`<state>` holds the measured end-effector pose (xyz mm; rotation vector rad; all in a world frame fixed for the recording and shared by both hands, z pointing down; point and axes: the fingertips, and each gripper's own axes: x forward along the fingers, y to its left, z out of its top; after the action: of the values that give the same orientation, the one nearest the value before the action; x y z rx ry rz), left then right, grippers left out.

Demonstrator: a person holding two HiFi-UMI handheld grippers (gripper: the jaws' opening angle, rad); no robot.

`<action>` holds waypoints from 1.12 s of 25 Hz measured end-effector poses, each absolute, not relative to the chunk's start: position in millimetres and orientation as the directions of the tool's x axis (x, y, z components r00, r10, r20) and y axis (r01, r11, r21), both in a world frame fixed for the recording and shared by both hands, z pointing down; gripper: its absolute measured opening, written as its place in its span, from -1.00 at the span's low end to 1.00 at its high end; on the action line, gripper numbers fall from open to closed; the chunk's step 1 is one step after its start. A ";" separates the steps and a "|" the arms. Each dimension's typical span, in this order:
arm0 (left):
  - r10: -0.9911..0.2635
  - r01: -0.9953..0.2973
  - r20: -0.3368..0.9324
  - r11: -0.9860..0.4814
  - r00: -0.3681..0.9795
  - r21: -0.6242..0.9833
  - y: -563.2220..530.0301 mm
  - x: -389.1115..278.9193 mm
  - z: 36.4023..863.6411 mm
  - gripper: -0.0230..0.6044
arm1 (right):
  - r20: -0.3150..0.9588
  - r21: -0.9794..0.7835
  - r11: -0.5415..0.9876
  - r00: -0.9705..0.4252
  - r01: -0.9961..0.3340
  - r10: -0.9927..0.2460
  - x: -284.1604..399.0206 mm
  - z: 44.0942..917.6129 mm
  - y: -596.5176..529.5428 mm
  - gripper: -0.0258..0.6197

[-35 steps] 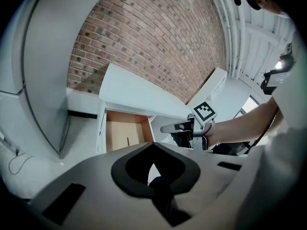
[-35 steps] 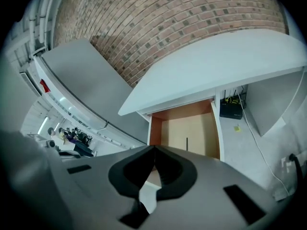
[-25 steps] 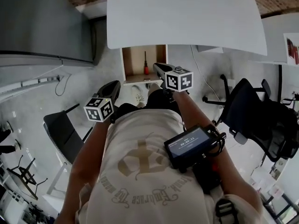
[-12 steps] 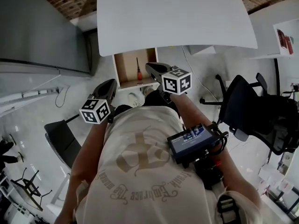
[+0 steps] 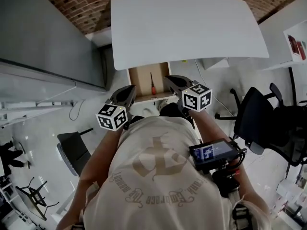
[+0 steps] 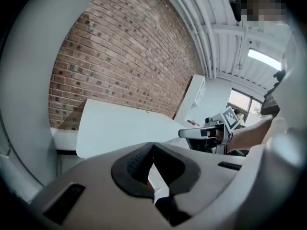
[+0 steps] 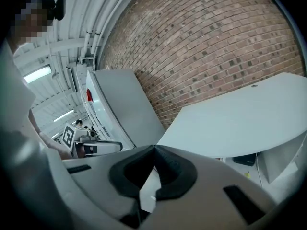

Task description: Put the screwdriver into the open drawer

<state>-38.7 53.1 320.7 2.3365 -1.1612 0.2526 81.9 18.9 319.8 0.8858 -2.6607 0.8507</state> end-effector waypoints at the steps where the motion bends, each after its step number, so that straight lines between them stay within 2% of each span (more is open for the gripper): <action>1: -0.691 -0.784 0.376 -0.504 0.618 0.362 53.6 -38.9 317.4 -0.86 | 0.360 -0.454 0.654 -0.796 -0.605 -0.486 83.9 316.8 21.0 -0.85; 15: -0.668 -0.752 0.348 -0.566 0.658 0.337 69.4 -28.2 302.5 -0.86 | 0.359 -0.412 0.645 -0.766 -0.643 -0.534 111.1 311.5 57.3 -0.85; 28: -0.679 -0.763 0.351 -0.547 0.645 0.344 79.5 -37.5 310.1 -0.86 | 0.356 -0.405 0.663 -0.776 -0.630 -0.521 95.6 314.3 64.7 -0.85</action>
<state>-37.5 79.5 310.1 2.3968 -1.1292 0.2421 95.6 64.7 314.3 0.9365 -2.6695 0.7674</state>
